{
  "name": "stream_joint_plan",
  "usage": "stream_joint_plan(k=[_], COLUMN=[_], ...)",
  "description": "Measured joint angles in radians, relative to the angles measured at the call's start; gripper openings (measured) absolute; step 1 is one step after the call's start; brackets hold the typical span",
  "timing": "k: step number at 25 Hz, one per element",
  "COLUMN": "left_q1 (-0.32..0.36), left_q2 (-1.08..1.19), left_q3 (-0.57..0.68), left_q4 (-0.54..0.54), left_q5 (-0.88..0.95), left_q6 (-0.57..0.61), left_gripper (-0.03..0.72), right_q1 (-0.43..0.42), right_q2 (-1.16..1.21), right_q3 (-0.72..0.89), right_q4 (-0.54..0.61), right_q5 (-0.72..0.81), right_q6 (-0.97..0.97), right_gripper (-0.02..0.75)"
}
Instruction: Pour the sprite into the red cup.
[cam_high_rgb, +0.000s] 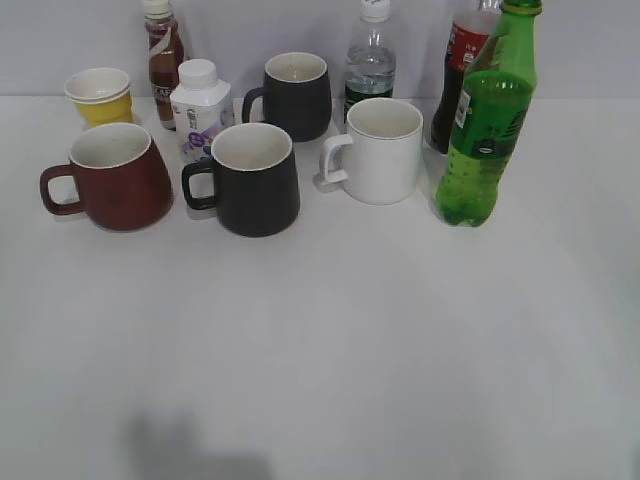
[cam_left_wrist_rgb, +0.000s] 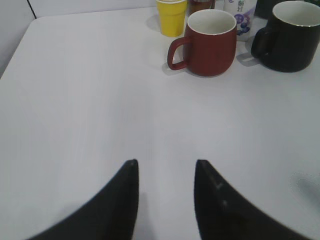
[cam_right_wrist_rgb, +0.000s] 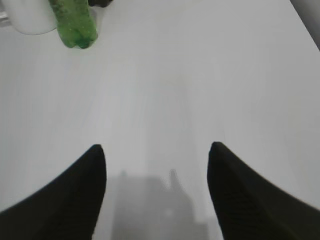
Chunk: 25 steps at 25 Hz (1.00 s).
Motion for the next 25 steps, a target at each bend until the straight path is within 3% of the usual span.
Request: stream_joint_plan(k=[25], left_q1=[0.0], left_q2=[0.0], left_q3=[0.0], left_q4=[0.0], left_q5=[0.0], left_q6=[0.0], left_gripper=[0.294], right_q1=[0.0], right_q2=[0.0], right_q3=[0.0], right_q4=[0.0], right_q5=[0.0], right_q6=[0.0], right_gripper=[0.48])
